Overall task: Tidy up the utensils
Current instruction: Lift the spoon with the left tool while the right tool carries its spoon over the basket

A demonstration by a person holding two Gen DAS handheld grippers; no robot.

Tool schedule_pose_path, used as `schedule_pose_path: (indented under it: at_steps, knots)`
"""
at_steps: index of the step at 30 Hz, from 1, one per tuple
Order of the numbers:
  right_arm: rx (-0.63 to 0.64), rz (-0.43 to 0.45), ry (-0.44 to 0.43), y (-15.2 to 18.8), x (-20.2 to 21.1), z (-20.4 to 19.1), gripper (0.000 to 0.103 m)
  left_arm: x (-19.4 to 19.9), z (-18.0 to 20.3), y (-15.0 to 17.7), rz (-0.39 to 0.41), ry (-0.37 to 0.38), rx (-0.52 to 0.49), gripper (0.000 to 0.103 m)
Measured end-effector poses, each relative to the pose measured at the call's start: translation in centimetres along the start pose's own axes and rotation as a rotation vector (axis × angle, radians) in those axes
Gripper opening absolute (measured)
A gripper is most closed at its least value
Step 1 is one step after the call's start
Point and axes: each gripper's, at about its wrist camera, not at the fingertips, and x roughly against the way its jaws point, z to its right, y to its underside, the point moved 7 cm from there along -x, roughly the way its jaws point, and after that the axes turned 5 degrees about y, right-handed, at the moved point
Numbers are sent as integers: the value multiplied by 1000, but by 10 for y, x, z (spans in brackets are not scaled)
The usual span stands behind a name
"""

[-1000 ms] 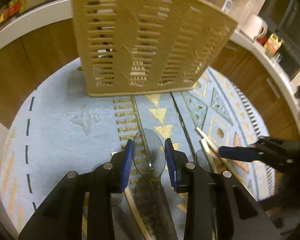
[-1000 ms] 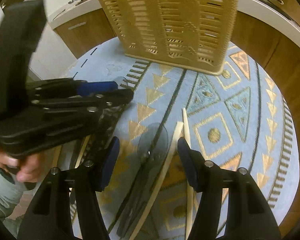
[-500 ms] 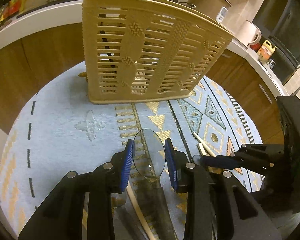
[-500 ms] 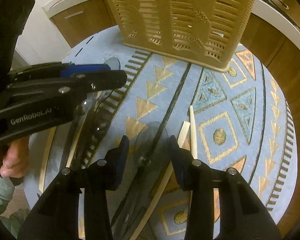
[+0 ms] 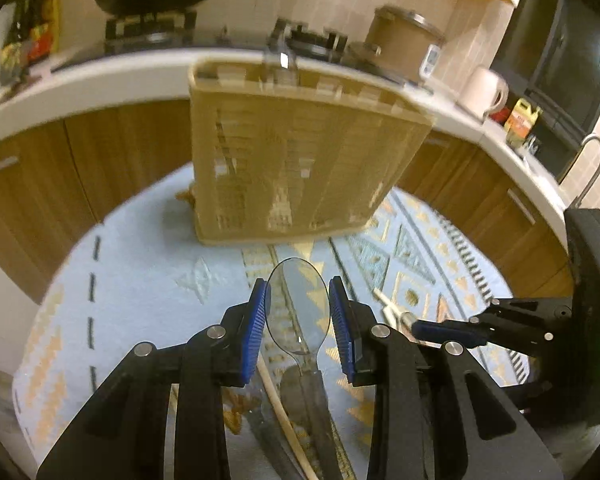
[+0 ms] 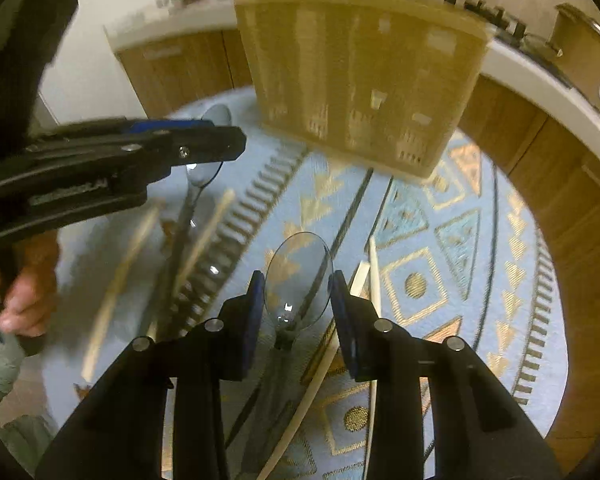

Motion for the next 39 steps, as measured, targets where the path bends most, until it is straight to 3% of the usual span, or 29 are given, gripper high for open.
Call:
schedule_pose_path:
  at_steps: [8, 13, 18, 25, 32, 39]
  knots:
    - [-23, 280, -140, -9, 58, 1, 30, 42, 3, -21, 157, 49, -5, 29]
    - [-69, 398, -159, -26, 84, 11, 30, 68, 8, -41, 237, 107, 3, 29]
    - [-122, 507, -161, -60, 108, 27, 30, 95, 17, -75, 339, 113, -23, 29]
    - [-221, 638, -97, -121, 134, 67, 30, 114, 28, -138, 478, 108, -51, 29]
    - [-314, 733, 55, -173, 144, 114, 30, 95, 31, -180, 536, 81, -59, 29]
    - [-279, 694, 176, -198, 103, 130, 30, 55, 25, -193, 526, 36, -83, 29]
